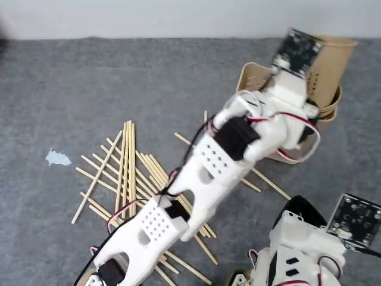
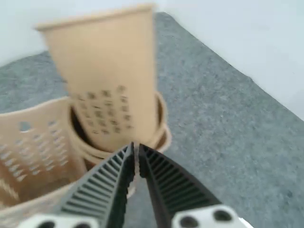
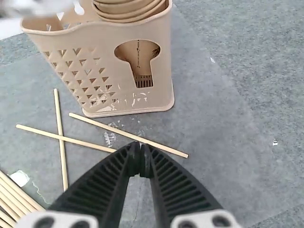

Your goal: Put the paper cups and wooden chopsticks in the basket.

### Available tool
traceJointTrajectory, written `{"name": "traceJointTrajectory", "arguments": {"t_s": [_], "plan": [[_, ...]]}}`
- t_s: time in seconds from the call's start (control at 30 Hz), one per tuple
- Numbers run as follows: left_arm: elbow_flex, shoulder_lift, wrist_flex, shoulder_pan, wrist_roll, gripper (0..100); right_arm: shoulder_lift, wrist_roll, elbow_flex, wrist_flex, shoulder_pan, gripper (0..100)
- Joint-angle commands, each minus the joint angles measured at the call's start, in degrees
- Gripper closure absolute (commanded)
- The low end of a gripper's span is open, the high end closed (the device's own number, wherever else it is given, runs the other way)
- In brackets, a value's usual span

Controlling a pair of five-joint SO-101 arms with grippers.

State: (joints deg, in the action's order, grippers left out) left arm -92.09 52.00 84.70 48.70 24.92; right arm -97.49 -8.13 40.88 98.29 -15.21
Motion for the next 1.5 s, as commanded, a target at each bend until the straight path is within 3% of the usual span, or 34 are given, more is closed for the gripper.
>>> {"name": "traceJointTrajectory", "arguments": {"t_s": [0.0,0.17,0.63,0.8,1.0,1.23,1.47], "plan": [[-3.38,2.2,-4.66,0.53,0.26,99,0.04,-0.62,0.53,-1.1,0.4,99.1],[-3.74,8.35,-8.62,-1.49,0.26,99,0.04,-0.62,0.53,-1.01,0.4,99.1],[-4.26,-2.02,4.48,-2.29,0.18,99,0.04,-0.62,0.53,-1.19,0.4,99.1],[-4.26,-4.4,6.07,-7.21,0.0,99,0.04,-0.62,0.53,-1.19,0.22,99.1],[-4.26,-10.02,16.09,-13.1,-7.47,99,0.04,-0.18,0.35,-1.8,0.4,98.7],[-3.65,-20.04,16.0,-24.18,-9.41,99,0.75,-0.18,0.44,-11.12,0.31,99.1],[-2.86,-29.63,16.09,-30.33,-9.67,99,5.76,2.64,3.87,-28.44,0.31,99.1]]}}
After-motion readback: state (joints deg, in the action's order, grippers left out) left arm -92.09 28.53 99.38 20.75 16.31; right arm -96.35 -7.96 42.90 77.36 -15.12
